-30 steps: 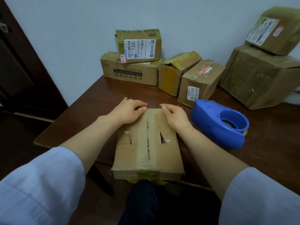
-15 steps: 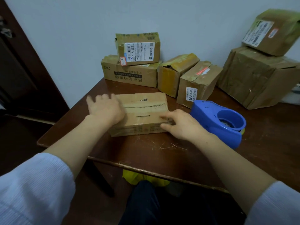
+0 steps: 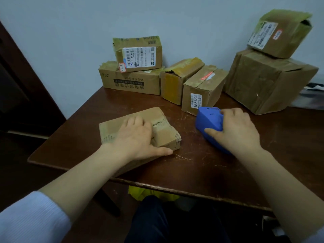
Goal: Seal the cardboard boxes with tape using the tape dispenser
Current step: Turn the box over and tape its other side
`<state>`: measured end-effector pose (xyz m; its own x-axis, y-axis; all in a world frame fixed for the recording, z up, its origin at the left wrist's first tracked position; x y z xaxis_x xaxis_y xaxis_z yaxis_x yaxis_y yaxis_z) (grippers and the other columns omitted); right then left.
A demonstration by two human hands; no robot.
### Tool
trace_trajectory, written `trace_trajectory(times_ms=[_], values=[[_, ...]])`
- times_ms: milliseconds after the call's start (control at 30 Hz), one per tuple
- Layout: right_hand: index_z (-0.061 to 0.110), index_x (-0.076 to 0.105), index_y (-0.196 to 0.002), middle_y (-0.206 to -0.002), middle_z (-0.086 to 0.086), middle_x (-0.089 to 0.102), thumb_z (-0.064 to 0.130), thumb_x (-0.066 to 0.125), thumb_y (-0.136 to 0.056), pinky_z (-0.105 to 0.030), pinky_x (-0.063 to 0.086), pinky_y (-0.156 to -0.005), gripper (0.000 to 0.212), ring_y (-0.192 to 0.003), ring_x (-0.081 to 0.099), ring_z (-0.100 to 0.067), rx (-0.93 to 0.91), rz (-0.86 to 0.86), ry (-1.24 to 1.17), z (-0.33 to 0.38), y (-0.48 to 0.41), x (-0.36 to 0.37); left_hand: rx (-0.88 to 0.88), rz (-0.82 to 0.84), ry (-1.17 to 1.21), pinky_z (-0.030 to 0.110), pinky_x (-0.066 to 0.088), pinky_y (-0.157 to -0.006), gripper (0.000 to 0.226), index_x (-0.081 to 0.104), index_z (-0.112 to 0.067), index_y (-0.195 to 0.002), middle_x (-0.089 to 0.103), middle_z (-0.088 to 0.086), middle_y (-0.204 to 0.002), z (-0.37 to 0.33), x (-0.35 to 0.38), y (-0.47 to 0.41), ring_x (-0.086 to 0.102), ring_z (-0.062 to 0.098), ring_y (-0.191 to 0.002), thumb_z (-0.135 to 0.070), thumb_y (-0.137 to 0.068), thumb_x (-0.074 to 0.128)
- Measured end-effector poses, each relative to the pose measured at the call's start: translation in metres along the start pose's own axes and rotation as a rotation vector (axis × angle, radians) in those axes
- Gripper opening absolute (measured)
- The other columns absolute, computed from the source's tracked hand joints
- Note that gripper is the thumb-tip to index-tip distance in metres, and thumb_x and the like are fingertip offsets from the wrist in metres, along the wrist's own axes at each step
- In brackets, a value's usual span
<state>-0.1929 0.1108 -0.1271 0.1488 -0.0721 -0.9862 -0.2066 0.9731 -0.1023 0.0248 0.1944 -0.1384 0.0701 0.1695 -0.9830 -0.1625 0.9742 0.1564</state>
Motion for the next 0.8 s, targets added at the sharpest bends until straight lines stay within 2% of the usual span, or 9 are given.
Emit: trace_trajectory(times_ms=[67,133,300,400,467,533,567,700,800], values=[[0.009,0.045,-0.129,-0.119,-0.011,0.051,0.067,0.064,-0.073,-0.036,0.045,-0.084,0.083,-0.109,0.050,-0.027,0.062,0.086,0.074,-0.009,-0.003,0.004,0.053,0.053,0.031,0.051,-0.004,-0.118,0.116,0.014,-0.020,-0.152,0.011,0.010,-0.158,-0.007,0.003,-0.009,0.001,0.029,-0.147,-0.089,-0.064,0.042],[0.011,0.050,-0.117,-0.103,-0.006,0.055,0.069,0.062,-0.073,-0.033,0.044,-0.071,0.074,-0.094,0.054,-0.022,0.069,0.152,0.113,-0.014,-0.005,0.010,0.069,0.128,0.067,0.053,-0.014,-0.115,0.115,-0.011,-0.023,-0.153,-0.016,0.006,-0.160,-0.012,0.014,-0.017,-0.019,0.026,-0.146,-0.085,-0.071,0.042],[0.018,0.047,-0.086,-0.075,0.004,0.045,0.060,0.061,-0.081,-0.029,0.038,-0.060,0.044,-0.077,0.049,-0.016,0.055,0.224,0.067,-0.016,-0.009,0.012,-0.045,0.189,0.213,0.056,-0.012,-0.115,0.113,-0.018,-0.020,-0.151,-0.024,0.007,-0.158,-0.031,0.029,-0.016,-0.022,0.028,-0.145,-0.084,-0.075,0.036],[0.020,0.042,-0.071,-0.070,0.002,0.045,0.059,0.068,-0.075,-0.027,0.031,-0.052,0.047,-0.066,0.045,-0.014,0.072,0.208,-0.043,-0.022,-0.010,0.009,-0.073,0.135,0.347,0.053,-0.007,-0.117,0.102,-0.003,-0.019,-0.154,-0.007,0.007,-0.161,-0.037,0.014,-0.014,-0.009,0.029,-0.148,-0.079,-0.081,0.035],[0.014,0.053,-0.075,-0.069,-0.003,0.050,0.054,0.074,-0.072,-0.028,0.033,-0.052,0.046,-0.064,0.049,-0.016,0.058,0.175,-0.171,-0.024,-0.008,0.005,-0.078,-0.006,0.619,0.046,0.014,-0.118,0.074,0.018,-0.017,-0.153,0.020,0.005,-0.159,-0.035,-0.003,-0.016,0.018,0.025,-0.145,-0.058,-0.094,0.038],[0.007,0.065,-0.088,-0.081,-0.010,0.062,0.043,0.082,-0.066,-0.034,0.044,-0.062,0.046,-0.076,0.060,-0.023,0.060,0.168,-0.441,-0.024,0.000,-0.004,-0.087,-0.085,1.021,0.035,0.037,-0.099,0.040,0.047,-0.019,-0.134,0.052,0.003,-0.131,-0.035,-0.020,-0.018,0.048,0.019,-0.121,-0.037,-0.099,0.038],[0.008,0.068,-0.091,-0.084,-0.007,0.067,0.036,0.086,-0.062,-0.035,0.050,-0.066,0.044,-0.080,0.064,-0.022,0.057,0.182,-0.607,-0.024,0.004,-0.009,-0.117,-0.106,1.193,0.033,0.039,-0.085,0.029,0.054,-0.019,-0.117,0.056,0.002,-0.113,-0.036,-0.027,-0.019,0.053,0.017,-0.104,-0.032,-0.098,0.037],[0.013,0.072,-0.085,-0.075,0.003,0.075,0.017,0.083,-0.044,-0.021,0.057,-0.058,0.043,-0.065,0.070,-0.009,-0.084,0.323,-1.089,-0.023,0.019,-0.023,-0.245,-0.036,1.665,0.033,0.041,-0.077,0.051,0.061,-0.007,-0.117,0.066,0.005,-0.107,-0.041,-0.040,-0.031,0.059,0.021,-0.094,-0.044,-0.092,0.035],[0.014,0.074,-0.079,-0.075,0.000,0.075,0.007,0.079,-0.046,-0.020,0.054,-0.056,0.034,-0.064,0.070,-0.011,-0.149,0.348,-1.201,-0.024,0.023,-0.022,-0.241,0.083,1.792,0.030,0.039,-0.065,0.063,0.065,-0.004,-0.086,0.059,0.009,-0.075,-0.046,-0.043,-0.033,0.050,0.020,-0.069,-0.056,-0.090,0.030]])
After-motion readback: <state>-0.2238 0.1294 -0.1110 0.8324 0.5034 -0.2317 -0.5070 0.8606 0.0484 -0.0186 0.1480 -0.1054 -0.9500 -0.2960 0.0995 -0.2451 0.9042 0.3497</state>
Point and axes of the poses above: each hand's wrist, its own y-axis away from the middle knuckle, its own x-axis out of the palm, z = x × y, the point moved 3 cm from there along -y, towards the middle knuckle
